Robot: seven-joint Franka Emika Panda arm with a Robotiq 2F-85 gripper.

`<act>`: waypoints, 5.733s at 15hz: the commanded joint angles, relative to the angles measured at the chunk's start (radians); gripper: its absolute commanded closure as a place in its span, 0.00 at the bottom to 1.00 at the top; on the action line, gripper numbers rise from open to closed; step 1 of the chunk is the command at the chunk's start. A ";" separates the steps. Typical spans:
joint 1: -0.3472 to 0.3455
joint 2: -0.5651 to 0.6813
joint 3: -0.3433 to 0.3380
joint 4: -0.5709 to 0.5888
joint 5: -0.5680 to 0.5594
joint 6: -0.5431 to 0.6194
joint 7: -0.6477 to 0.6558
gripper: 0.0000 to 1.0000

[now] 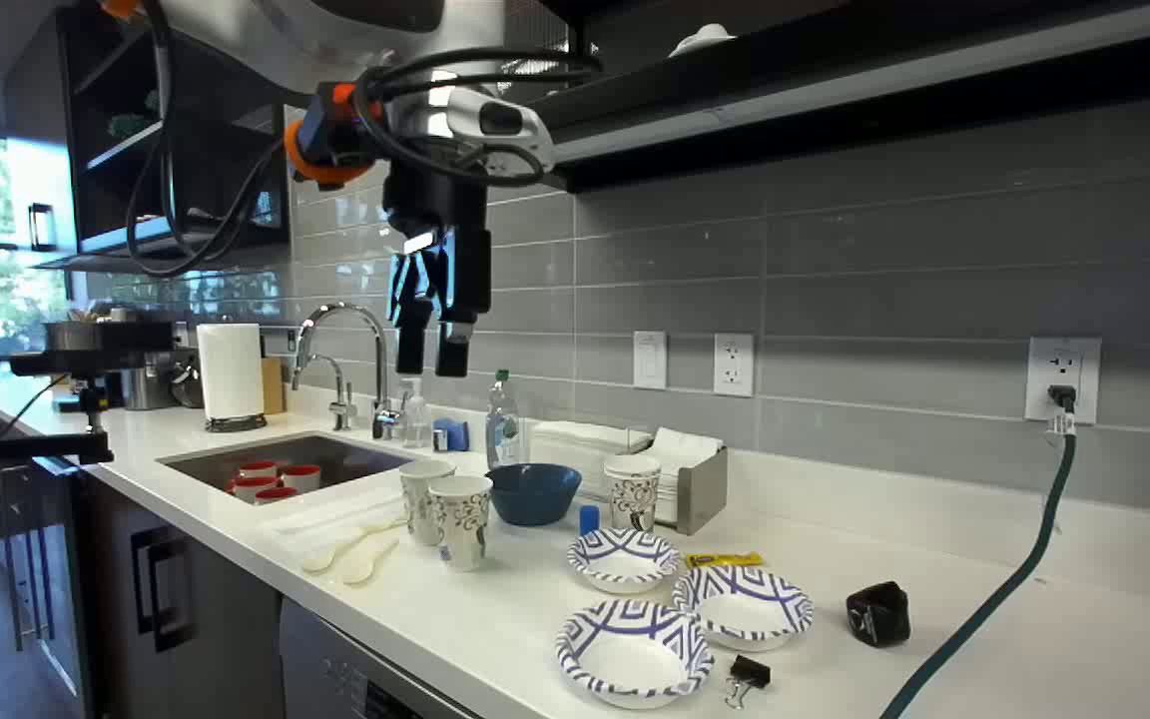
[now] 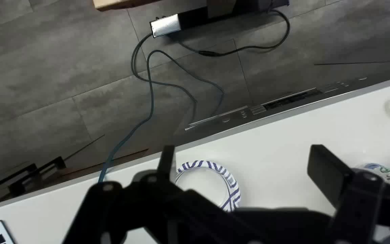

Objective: Stack up the white plastic plates

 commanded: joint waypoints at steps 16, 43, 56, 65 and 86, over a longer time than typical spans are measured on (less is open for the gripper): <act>0.007 0.071 -0.063 -0.089 0.032 0.268 -0.022 0.00; -0.034 0.474 -0.230 -0.112 0.228 0.690 -0.179 0.00; -0.079 0.697 -0.218 -0.021 0.385 0.811 -0.191 0.26; -0.100 0.733 -0.211 0.006 0.394 0.810 -0.188 0.91; -0.115 0.526 -0.238 -0.009 0.520 0.620 -0.428 0.99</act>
